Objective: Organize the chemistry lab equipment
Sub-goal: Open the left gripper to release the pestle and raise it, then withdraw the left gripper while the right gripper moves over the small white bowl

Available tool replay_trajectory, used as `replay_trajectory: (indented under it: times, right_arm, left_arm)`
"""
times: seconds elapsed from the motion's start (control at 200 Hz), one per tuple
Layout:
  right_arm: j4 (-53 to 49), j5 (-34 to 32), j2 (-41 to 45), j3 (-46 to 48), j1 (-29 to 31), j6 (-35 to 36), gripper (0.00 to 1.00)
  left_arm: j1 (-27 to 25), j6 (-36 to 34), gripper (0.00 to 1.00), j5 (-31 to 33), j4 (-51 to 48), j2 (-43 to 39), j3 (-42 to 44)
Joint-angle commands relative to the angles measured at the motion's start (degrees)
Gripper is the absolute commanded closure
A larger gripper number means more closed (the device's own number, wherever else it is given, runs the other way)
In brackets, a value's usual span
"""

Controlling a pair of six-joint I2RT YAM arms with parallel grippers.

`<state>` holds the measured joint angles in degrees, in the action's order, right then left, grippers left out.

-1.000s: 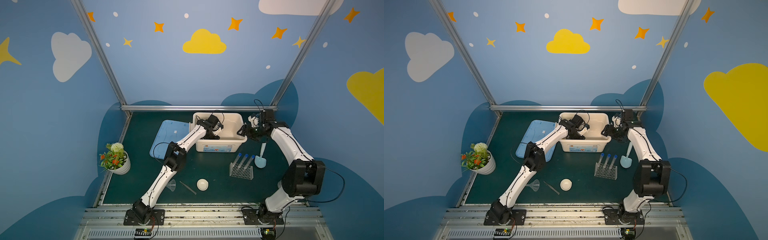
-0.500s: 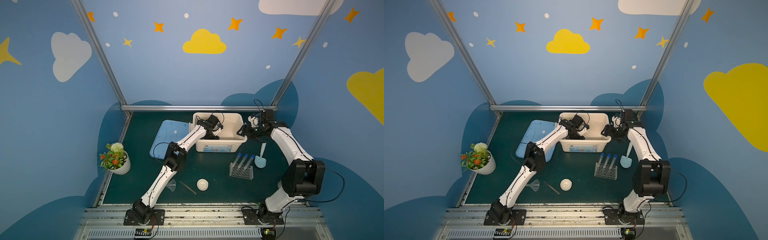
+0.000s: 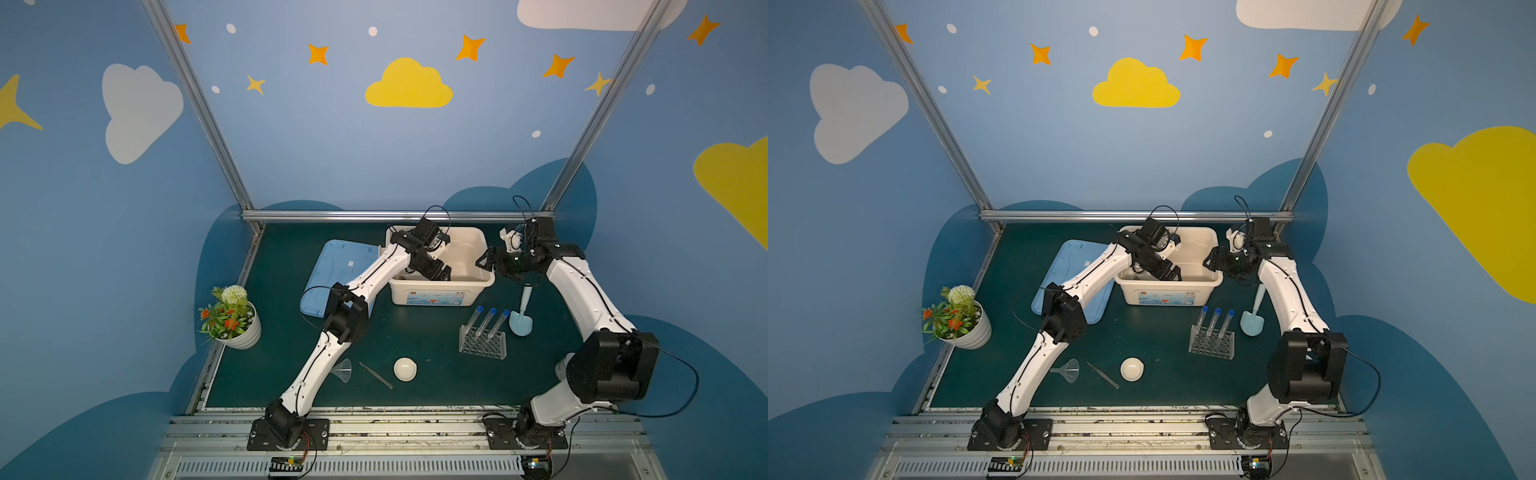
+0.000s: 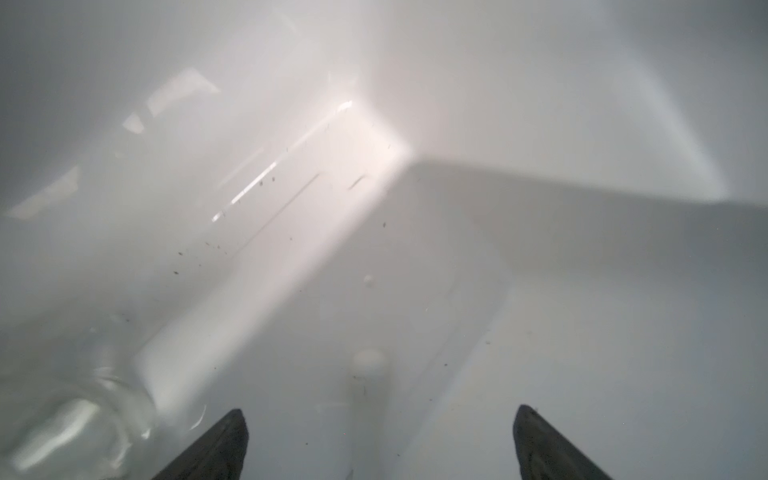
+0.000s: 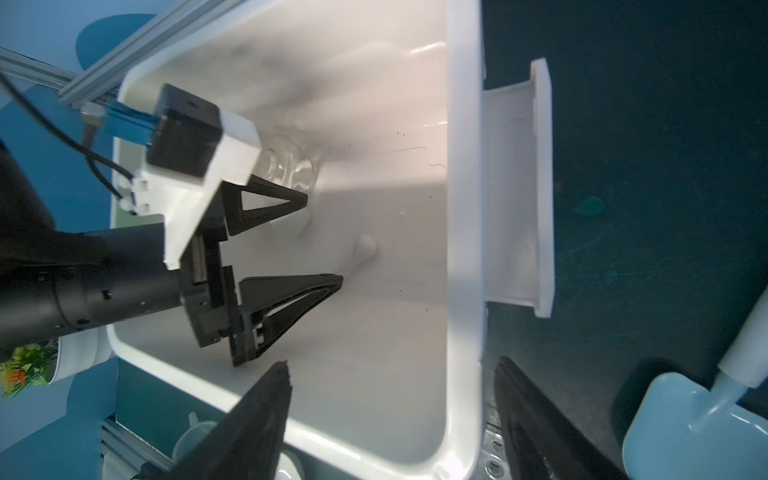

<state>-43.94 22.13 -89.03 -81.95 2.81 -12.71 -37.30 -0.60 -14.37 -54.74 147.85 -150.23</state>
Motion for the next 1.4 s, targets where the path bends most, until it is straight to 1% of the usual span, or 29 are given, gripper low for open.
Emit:
replay_trajectory:
  times: [0.0,0.08,0.165,0.21,0.225,0.295,0.34,0.41,0.491,0.561,0.611,0.676,0.766,0.811,0.876,0.941,1.021,1.126,1.211,1.291,1.397]
  right_arm:
    - [-0.06,0.81,4.36,0.14,0.79,2.5,0.21]
    - [0.76,0.16,7.02,1.32,2.31,4.19,0.18]
    - [0.87,-2.66,10.12,2.42,5.15,5.83,0.15]
    - [1.13,-4.22,11.93,3.18,7.03,6.42,0.15]
    - [1.14,-4.69,12.41,3.32,7.77,6.51,0.14]
    - [0.84,-6.57,14.89,4.22,11.43,6.69,0.13]
    - [0.7,-7.37,16.29,4.96,14.13,6.96,0.12]
    - [0.36,-10.02,18.27,6.67,18.82,7.46,0.12]
    - [0.51,-14.16,20.2,9.31,24.36,7.18,0.11]
    - [0.95,-17.13,21.46,11.73,28.79,6.2,0.1]
    - [1.11,-18.87,21.99,13.45,32.05,5.02,0.11]
    - [1.23,-21.37,22.04,15.34,36.58,3.4,0.11]
    - [0.42,-26.41,20.11,16.64,44.88,1.73,0.1]
    - [0.04,-27.83,18.73,16.94,48.07,0.84,0.1]
    - [-0.09,-30.44,16.37,17.54,53.3,-0.29,0.09]
    - [-0.37,-32.09,13.69,17.96,56.95,-1.54,0.09]
    - [-1.73,-32.21,9.91,17.33,59.78,-2.93,0.08]
    - [-4.99,-31.92,4.48,15.0,62.18,-6.66,0.08]
    - [-6.44,-32.01,-0.42,13.31,65.25,-5.97,0.08]
    - [-6.12,-32.58,-4.36,12.63,68.39,-4.49,0.08]
    - [-4.82,-31.1,-7.37,13.08,69.26,-3.93,0.08]
  left_arm:
    - [-0.48,2.27,0.0,-2.87,2.91,-6.76,-0.72]
    - [-0.47,3.12,0.0,-2.28,3.57,-9.51,-0.22]
    - [-0.48,3.33,0.0,-0.39,4.34,-13.44,2.3]
    - [-0.43,3.32,0.0,0.58,5.0,-16.03,4.53]
    - [-0.45,3.25,0.0,2.51,5.22,-16.98,5.54]
    - [-0.4,2.93,0.0,5.55,6.81,-22.07,11.56]
    - [-0.32,2.89,0.0,7.98,8.9,-26.28,17.37]
    - [0.07,3.66,0.0,11.84,14.57,-34.0,29.76]
    - [0.96,5.58,0.0,16.97,23.9,-43.82,45.81]
    - [2.41,6.47,0.0,19.36,31.95,-51.94,58.8]
    - [3.99,8.4,0.0,20.41,34.24,-57.03,64.79]
    - [6.59,10.77,0.0,20.73,33.97,-62.44,71.04]
    - [9.09,11.72,0.0,23.56,31.85,-68.47,77.61]
    - [10.29,12.13,0.0,25.4,31.24,-71.4,80.26]
    - [12.49,13.77,0.0,26.27,30.76,-75.01,84.59]
    - [15.26,16.33,0.0,25.69,30.49,-78.16,88.4]
    - [18.83,18.75,0.0,22.84,30.49,-81.04,92.13]
    - [23.12,21.46,0.0,21.85,29.36,-83.02,95.43]
    - [26.58,22.6,0.0,19.69,28.47,-84.18,97.25]
    - [28.01,22.47,0.0,18.84,28.48,-85.84,99.04]
    - [29.26,22.36,0.0,18.68,28.48,-87.89,100.98]
